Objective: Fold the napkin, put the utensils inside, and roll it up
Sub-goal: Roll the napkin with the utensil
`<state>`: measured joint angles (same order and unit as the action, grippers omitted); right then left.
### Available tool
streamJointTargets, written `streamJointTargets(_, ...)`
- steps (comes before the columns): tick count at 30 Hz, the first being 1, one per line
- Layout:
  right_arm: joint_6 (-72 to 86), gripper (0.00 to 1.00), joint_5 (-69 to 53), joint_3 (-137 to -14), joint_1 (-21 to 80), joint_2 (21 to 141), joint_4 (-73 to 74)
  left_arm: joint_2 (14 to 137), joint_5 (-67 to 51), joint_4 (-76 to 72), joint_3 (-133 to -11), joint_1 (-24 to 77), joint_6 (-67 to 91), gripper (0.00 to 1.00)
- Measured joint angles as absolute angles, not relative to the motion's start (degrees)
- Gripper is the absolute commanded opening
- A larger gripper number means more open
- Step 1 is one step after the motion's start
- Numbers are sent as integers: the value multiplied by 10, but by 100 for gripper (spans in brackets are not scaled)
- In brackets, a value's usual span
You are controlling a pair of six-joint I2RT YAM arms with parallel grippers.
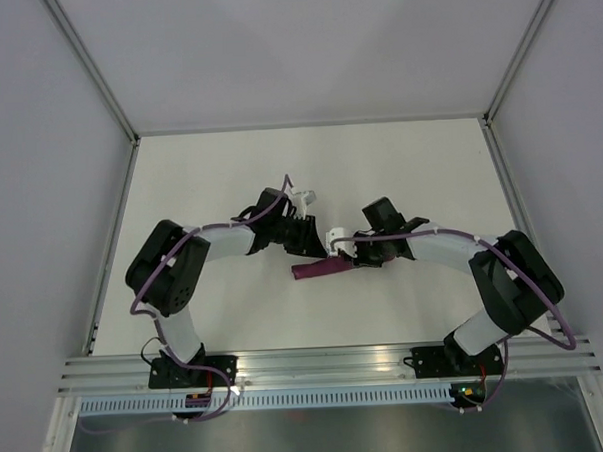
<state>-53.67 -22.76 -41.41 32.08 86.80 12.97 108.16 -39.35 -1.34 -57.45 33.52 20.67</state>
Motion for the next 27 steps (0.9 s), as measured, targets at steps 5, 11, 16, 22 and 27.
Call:
streamJointTargets(5, -569, 5, -289, -517, 279, 946, 242, 927, -242, -163, -431, 332, 234, 48)
streamJointTargets(11, -588, 5, -331, -612, 260, 1023, 347, 768, -69, -361, -260, 374, 193, 52)
streamJointTargets(16, -597, 5, -353, -688, 254, 1083, 427, 765, 62, -409, -257, 496, 42, 57)
streamJointTargets(22, -597, 6, -373, -758, 252, 1137, 500, 811, 158, -423, -267, 592, -111, 58)
streamJointTargets(27, -588, 5, -389, -801, 252, 1174, 547, 900, 211, -428, -296, 653, -212, 59)
